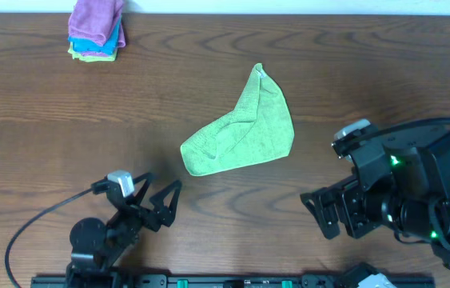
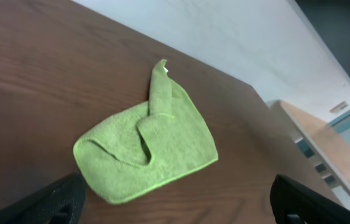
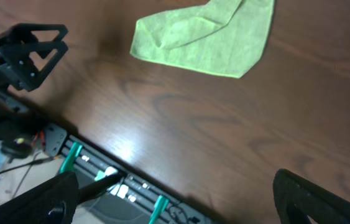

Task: Fold the cloth
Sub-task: 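Reach the left gripper to the cloth's left edge and grasp it, then drag the cloth leftward with the left gripper to flatten it, then release the cloth and move the left gripper to its lower-left corner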

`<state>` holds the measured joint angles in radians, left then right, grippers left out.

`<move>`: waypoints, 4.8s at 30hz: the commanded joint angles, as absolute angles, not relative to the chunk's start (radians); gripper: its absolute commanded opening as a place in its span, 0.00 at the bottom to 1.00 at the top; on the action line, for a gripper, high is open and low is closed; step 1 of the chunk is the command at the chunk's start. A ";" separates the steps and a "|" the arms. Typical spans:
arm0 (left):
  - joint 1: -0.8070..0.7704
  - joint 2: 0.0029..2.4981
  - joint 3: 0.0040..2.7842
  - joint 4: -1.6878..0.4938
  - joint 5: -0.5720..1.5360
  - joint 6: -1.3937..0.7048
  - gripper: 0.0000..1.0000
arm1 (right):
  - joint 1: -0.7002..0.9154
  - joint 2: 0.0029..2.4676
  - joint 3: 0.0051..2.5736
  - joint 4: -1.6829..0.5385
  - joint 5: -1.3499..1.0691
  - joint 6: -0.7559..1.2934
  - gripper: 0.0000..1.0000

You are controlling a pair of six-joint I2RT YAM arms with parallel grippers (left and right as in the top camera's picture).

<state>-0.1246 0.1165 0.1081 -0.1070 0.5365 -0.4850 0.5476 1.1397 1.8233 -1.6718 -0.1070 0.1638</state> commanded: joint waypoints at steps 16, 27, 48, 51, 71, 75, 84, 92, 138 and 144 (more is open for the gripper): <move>-0.411 1.147 0.633 -0.095 0.228 -0.099 0.96 | 0.557 1.135 1.821 -1.635 -0.056 0.128 0.99; -0.505 1.602 0.942 -0.135 0.254 -0.078 0.98 | 0.557 1.086 1.821 -1.615 -0.057 0.052 0.99; -0.503 1.788 0.974 -0.077 0.407 -0.074 1.00 | 0.557 1.067 1.821 -1.535 -0.056 0.142 0.99; -0.503 1.811 0.974 -0.077 0.440 -0.075 0.95 | 0.557 1.067 1.821 -1.528 -0.057 0.148 0.99; -0.487 1.819 0.974 -0.070 0.394 -0.105 0.86 | 0.557 1.067 1.821 -1.532 -0.060 0.171 0.98; -0.486 1.819 0.974 -0.070 0.393 -0.105 0.73 | 0.557 1.067 1.821 -1.527 -0.060 0.171 0.95; -0.483 1.819 0.974 -0.070 0.384 -0.105 0.43 | 0.557 1.067 1.821 -1.529 -0.060 0.172 0.89; -0.482 1.819 0.974 -0.070 0.382 -0.105 0.24 | 0.557 1.067 1.821 -1.530 -0.060 0.172 0.88; -0.150 1.806 1.114 -0.260 0.447 -0.271 0.96 | 0.500 1.366 1.781 -1.470 0.072 0.143 0.88; -0.152 1.709 1.114 -0.379 0.445 -0.246 1.00 | 0.315 1.380 1.641 -1.305 -0.056 0.163 0.93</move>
<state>-0.1520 1.7874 1.0988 -0.3550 0.4091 -0.2619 0.3882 1.3846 1.6878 -1.3346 0.0177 0.1524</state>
